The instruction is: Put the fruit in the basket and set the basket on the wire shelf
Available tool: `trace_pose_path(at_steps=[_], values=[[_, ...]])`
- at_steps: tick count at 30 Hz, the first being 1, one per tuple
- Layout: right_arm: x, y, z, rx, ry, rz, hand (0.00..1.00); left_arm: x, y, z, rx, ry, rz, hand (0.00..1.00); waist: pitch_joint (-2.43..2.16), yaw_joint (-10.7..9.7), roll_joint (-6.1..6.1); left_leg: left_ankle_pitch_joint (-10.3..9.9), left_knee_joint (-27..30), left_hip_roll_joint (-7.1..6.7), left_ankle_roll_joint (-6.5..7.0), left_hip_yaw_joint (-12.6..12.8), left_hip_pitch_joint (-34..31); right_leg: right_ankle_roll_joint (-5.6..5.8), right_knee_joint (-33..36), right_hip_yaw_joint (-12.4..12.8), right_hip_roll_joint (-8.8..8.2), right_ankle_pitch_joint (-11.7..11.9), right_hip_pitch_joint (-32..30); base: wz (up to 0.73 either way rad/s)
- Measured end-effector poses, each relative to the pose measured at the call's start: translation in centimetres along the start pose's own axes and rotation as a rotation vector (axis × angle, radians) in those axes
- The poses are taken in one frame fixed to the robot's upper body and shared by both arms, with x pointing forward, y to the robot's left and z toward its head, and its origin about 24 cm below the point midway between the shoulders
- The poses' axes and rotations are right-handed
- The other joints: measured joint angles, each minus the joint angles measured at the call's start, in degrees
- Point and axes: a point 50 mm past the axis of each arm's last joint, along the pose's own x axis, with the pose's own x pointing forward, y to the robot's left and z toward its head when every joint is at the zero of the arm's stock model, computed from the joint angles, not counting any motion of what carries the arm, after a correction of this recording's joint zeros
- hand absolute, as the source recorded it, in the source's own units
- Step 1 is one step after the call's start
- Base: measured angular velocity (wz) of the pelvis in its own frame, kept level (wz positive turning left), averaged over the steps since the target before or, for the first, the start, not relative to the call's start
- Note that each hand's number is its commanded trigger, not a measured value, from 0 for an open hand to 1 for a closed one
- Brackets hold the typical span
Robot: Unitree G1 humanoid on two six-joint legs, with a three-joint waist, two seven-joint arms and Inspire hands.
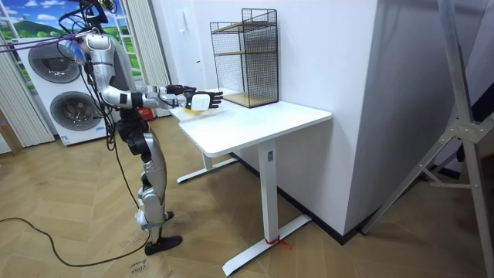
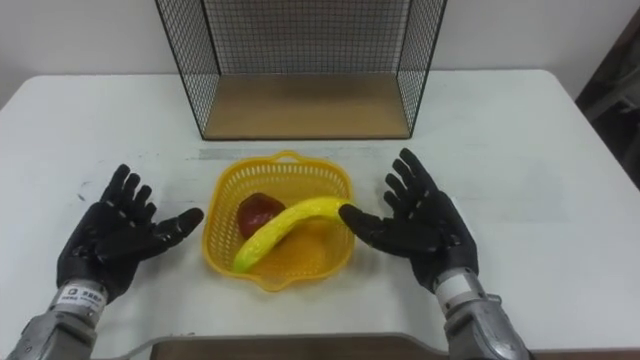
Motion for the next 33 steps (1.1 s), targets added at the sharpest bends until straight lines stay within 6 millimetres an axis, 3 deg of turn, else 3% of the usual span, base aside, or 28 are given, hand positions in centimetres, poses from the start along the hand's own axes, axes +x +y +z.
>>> trace_pose_path(at_steps=[11, 24, 33], values=[[0.2, 1.3, -0.7, 0.002, 0.026, 0.067, 0.00, 0.1, -1.4, -0.7, 0.001, 0.028, -0.089, 0.00, 0.67, -0.1, -1.11, 0.0, 0.0, 0.02, 0.03, 0.0, 0.0, 0.00, 0.2, 0.8, 0.09, 0.0, -0.2, -0.01], [0.3, 1.4, -0.7, 0.001, 0.028, 0.074, 0.00, 0.1, -1.5, -0.7, 0.002, 0.028, -0.105, 0.00, 0.61, -0.3, -1.21, 0.0, 0.0, 0.02, 0.03, 0.0, -0.1, 0.00, 0.2, 1.0, 0.11, 0.0, -0.4, 0.00], [0.2, 1.4, -1.9, 0.010, 0.078, 0.078, 0.00, 0.1, -1.8, -1.4, 0.003, 0.057, -0.122, 0.00, 0.50, -0.4, -1.39, 0.0, 0.0, 0.02, 0.03, 0.3, 0.0, 0.00, 0.2, 0.9, 0.11, 0.0, -0.1, 0.00]])
